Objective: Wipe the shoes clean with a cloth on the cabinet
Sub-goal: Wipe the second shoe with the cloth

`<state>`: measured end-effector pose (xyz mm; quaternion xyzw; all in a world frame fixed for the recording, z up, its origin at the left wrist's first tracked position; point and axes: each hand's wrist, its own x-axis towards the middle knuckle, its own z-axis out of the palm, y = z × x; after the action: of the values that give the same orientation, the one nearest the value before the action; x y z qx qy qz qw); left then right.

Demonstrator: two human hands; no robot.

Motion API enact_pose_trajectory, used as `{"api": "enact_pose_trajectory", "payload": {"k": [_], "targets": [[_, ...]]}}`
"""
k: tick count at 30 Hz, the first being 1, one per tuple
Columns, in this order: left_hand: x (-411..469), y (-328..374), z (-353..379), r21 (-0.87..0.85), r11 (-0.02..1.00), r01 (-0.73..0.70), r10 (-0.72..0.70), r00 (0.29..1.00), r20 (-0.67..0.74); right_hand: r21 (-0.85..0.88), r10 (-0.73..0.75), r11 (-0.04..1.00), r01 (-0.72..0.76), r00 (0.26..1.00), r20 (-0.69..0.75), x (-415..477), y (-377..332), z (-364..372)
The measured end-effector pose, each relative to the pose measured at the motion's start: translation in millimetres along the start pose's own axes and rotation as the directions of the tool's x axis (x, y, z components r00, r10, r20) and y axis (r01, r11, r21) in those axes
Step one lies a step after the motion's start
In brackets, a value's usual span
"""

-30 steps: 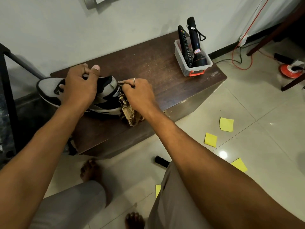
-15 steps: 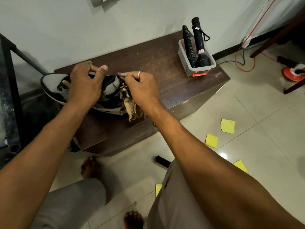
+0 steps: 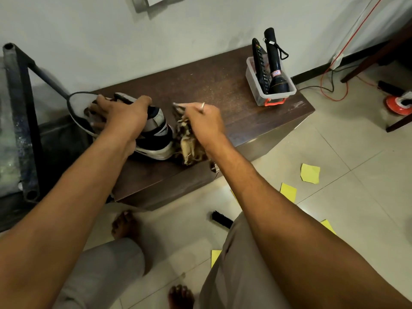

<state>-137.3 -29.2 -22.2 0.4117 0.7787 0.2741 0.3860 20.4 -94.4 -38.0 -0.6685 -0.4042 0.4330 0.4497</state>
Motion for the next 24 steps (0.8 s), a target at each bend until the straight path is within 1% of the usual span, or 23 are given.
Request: {"api": "enact_pose_trajectory", "payload": {"k": [1, 3, 5, 6, 8, 10, 11, 13, 15, 19, 22, 24], "targets": [[1.1, -1.7, 0.4, -0.049, 0.999, 0.019, -0.018, 1.000, 0.006, -0.024, -0.032, 0.999, 0.034, 0.995, 0.096, -3.7, 0.4, 3.5], [4.5, -4.0, -0.4, -0.217, 0.976, 0.023, -0.016, 0.999, 0.037, -0.092, -0.047, 0.993, 0.071, 0.969, 0.241, -8.2, -2.3, 8.5], [3.9, -7.0, -3.0, -0.344, 0.939, -0.025, 0.052, 0.996, 0.070, -0.162, -0.037, 0.983, 0.091, 0.950, 0.310, -8.5, -5.0, 5.5], [3.0, -8.0, -5.3, -0.379, 0.924, -0.045, 0.085, 0.992, 0.090, -0.171, -0.027, 0.982, 0.086, 0.947, 0.319, -8.3, -5.6, 3.2], [2.5, -11.4, -7.1, -0.451, 0.890, -0.071, 0.145, 0.980, 0.133, -0.126, -0.026, 0.990, 0.062, 0.964, 0.265, -9.8, -5.7, 1.6], [-0.5, -11.1, -7.4, -0.490, 0.870, -0.055, 0.146, 0.978, 0.149, -0.061, -0.051, 0.996, 0.061, 0.988, 0.145, -12.0, -5.5, 8.5], [-0.8, -10.8, -8.0, -0.510, 0.859, -0.038, 0.133, 0.980, 0.150, -0.040, -0.072, 0.996, 0.077, 0.991, 0.117, -13.8, -6.3, 13.5], [0.1, -12.5, -9.6, -0.525, 0.851, -0.026, 0.115, 0.984, 0.138, -0.044, -0.113, 0.991, 0.123, 0.979, 0.169, -18.0, -8.2, 23.0], [1.8, -14.2, -11.1, -0.516, 0.856, -0.012, 0.097, 0.986, 0.138, -0.093, -0.116, 0.986, 0.138, 0.971, 0.209, -20.3, -9.1, 26.4], [-0.8, -13.7, -10.9, -0.509, 0.860, -0.005, 0.076, 0.990, 0.118, -0.182, -0.098, 0.975, 0.130, 0.979, 0.180, -20.3, -9.8, 22.8], [-0.6, -13.9, -8.6, -0.525, 0.851, 0.002, 0.080, 0.988, 0.133, -0.146, -0.014, 0.988, 0.047, 0.976, 0.217, -17.3, -14.0, 17.4], [1.2, -13.5, -8.4, -0.521, 0.854, 0.008, 0.072, 0.989, 0.133, -0.105, -0.032, 0.993, 0.047, 0.989, 0.143, -16.0, -10.7, 16.8]]}}
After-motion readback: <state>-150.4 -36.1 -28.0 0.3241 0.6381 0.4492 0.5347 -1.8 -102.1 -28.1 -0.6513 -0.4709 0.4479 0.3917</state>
